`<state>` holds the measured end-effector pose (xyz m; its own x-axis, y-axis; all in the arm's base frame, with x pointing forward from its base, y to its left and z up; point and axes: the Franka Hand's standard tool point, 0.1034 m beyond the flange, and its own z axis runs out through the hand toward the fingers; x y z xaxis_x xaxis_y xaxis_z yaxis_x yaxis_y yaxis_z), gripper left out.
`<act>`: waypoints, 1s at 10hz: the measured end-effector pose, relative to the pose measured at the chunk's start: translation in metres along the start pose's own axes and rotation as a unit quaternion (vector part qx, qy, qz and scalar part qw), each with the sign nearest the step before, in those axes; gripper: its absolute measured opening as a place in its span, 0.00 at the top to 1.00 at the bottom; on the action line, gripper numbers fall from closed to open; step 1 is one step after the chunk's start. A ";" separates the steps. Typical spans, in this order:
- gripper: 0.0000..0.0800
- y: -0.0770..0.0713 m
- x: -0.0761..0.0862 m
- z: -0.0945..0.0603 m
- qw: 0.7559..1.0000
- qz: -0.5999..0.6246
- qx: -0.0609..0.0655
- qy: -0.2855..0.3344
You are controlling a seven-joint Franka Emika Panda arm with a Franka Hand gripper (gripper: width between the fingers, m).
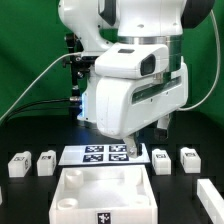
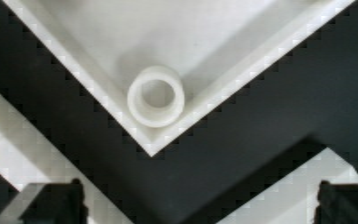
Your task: Assemble one leg
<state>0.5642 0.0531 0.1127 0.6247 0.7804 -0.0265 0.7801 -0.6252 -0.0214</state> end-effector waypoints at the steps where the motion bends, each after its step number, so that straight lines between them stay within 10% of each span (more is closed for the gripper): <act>1: 0.19 0.000 0.000 0.000 1.000 0.000 0.000 0.000; 10: 0.19 -0.016 -0.013 0.008 0.995 -0.098 -0.010 0.007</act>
Offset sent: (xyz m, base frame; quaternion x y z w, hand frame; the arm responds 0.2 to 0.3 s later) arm 0.0000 0.0000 0.0000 0.0000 0.0000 0.0000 1.0000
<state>0.5434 0.0525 0.1057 0.4616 0.8870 -0.0101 0.8870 -0.4617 -0.0059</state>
